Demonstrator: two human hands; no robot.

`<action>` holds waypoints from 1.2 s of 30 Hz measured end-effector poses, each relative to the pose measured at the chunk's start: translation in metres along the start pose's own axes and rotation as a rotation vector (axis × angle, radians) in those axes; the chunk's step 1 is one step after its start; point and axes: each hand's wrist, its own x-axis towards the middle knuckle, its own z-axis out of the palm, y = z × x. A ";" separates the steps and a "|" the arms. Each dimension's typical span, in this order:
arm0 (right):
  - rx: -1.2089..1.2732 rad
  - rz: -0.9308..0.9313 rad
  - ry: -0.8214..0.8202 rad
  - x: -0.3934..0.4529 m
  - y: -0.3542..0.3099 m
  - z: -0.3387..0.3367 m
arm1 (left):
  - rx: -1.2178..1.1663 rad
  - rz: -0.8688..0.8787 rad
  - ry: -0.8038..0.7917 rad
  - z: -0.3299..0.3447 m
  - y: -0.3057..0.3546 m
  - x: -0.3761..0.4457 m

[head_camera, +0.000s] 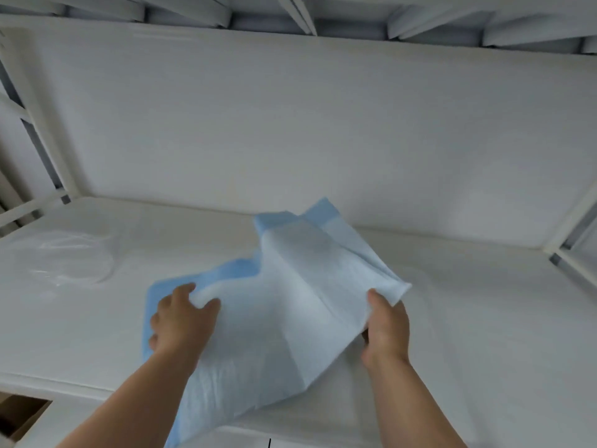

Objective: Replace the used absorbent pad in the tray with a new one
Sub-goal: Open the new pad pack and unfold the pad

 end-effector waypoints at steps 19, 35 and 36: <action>-0.770 -0.181 0.120 0.020 -0.002 -0.040 | 0.204 0.206 -0.256 0.019 0.000 0.016; -1.270 -0.714 -0.256 -0.021 -0.034 -0.029 | 0.255 0.849 -0.331 0.055 0.063 -0.045; -1.305 -0.711 -0.335 -0.025 -0.035 -0.023 | 0.271 0.904 -0.373 0.055 0.070 -0.051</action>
